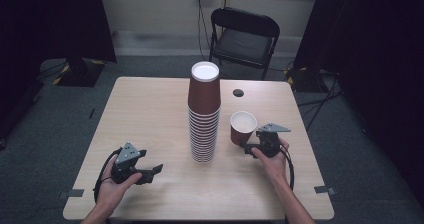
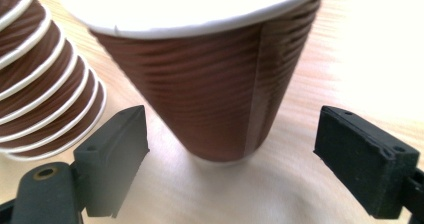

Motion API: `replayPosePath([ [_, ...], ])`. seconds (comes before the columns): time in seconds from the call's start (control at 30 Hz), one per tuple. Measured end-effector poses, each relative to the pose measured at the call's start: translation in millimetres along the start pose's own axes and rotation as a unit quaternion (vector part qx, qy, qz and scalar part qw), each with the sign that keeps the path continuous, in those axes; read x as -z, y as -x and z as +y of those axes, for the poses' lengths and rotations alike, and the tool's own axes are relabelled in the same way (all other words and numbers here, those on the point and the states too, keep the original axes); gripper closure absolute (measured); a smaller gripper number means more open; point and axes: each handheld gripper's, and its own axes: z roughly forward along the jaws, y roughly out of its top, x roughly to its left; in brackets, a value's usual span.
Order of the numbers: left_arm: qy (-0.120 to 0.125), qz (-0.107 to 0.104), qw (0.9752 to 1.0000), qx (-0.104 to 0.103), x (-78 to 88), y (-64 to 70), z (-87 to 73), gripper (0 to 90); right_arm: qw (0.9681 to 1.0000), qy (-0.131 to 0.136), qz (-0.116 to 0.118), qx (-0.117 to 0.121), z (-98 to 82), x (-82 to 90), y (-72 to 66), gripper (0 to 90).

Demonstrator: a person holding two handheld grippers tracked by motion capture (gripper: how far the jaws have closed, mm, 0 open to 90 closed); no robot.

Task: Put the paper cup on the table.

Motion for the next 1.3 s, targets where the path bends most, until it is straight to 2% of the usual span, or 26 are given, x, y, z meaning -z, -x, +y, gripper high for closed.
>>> replayPosePath([
  [0.27, 0.001, 0.004, 1.0, 0.006, -0.1, -2.1, 0.1, 16.9, 0.9998, 0.007, 0.0, -0.02, 0.8, 23.3, 1.0, 13.9],
  [0.73, 0.005, 0.013, 0.9998, 0.015, 3.0, -6.9, -0.6, 16.9, 0.9993, 0.027, 0.007, -0.024, 5.6, 72.3, -10.3, 16.6],
  [0.8, 0.004, 0.014, 0.9998, 0.012, 3.5, -7.3, -0.6, 16.9, 0.9992, 0.029, 0.009, -0.024, 4.0, 78.4, -12.3, 16.7],
  [1.07, 0.005, 0.008, 0.9998, 0.02, 5.5, -6.3, -1.5, 16.9, 0.9989, 0.037, 0.009, -0.028, -7.3, 99.2, -19.3, 17.3],
  [1.3, 0.005, 0.008, 0.9998, 0.018, 7.7, -5.0, -2.2, 17.2, 0.9988, 0.037, 0.004, -0.033, -24.1, 111.8, -23.7, 17.2],
])
